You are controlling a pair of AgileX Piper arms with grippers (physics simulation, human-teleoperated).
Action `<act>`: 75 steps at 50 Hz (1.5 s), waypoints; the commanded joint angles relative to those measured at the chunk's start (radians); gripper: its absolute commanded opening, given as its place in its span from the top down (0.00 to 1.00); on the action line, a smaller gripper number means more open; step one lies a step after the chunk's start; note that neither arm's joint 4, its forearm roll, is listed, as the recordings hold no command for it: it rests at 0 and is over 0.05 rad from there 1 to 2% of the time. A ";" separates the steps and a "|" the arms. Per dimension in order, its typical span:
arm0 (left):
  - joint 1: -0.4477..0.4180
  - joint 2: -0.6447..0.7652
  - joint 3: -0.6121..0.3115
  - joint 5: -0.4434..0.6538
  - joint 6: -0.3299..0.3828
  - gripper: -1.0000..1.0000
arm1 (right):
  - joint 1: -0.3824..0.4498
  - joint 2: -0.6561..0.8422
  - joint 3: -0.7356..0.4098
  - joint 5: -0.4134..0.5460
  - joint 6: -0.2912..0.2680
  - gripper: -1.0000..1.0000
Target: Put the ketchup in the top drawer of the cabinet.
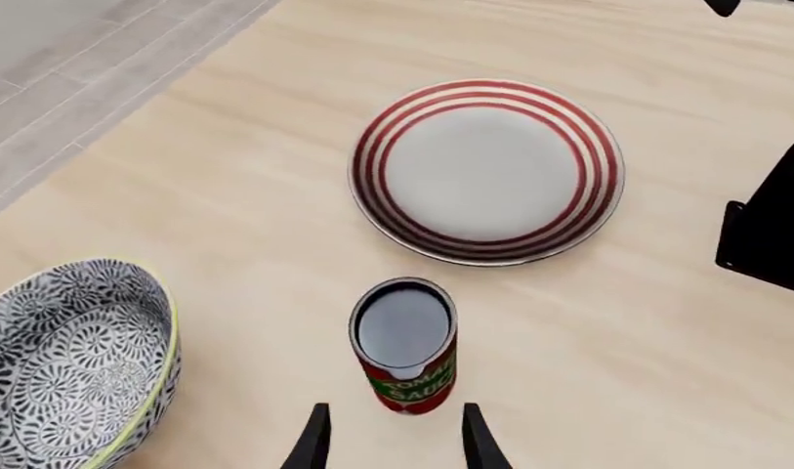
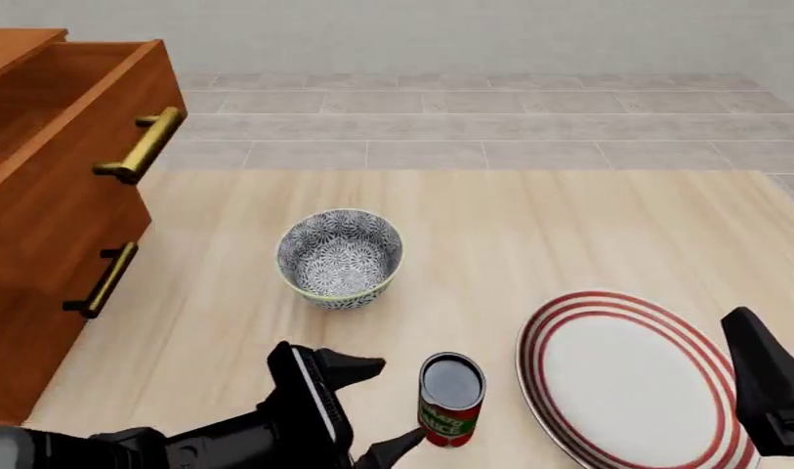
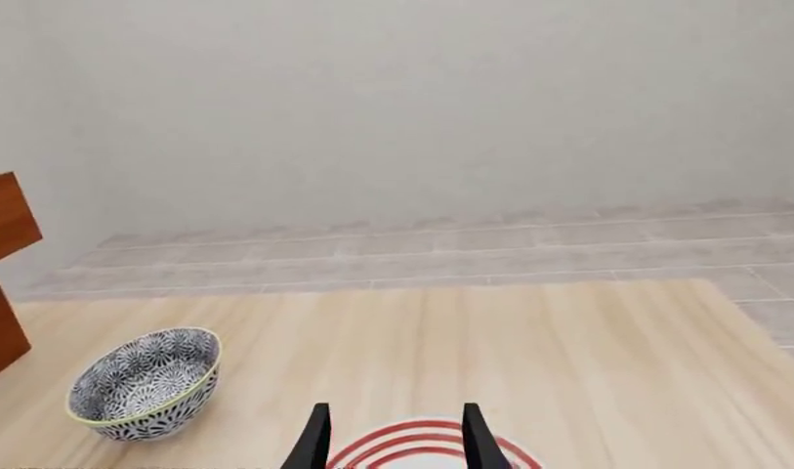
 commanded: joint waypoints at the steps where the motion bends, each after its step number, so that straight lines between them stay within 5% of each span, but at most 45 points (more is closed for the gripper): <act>1: -0.024 0.087 -0.056 -0.013 -0.002 0.00 | 0.007 0.000 0.003 0.000 0.001 0.00; 60: -0.002 0.297 -0.182 -0.061 -0.012 0.00 | 0.024 0.000 0.036 -0.014 0.009 0.00; 63: -0.003 0.308 -0.196 -0.055 -0.012 0.00 | 0.023 0.003 0.030 -0.001 -0.035 0.00; 75: -0.024 0.284 -0.235 -0.006 -0.019 0.00 | 0.027 0.003 0.034 -0.005 0.000 0.00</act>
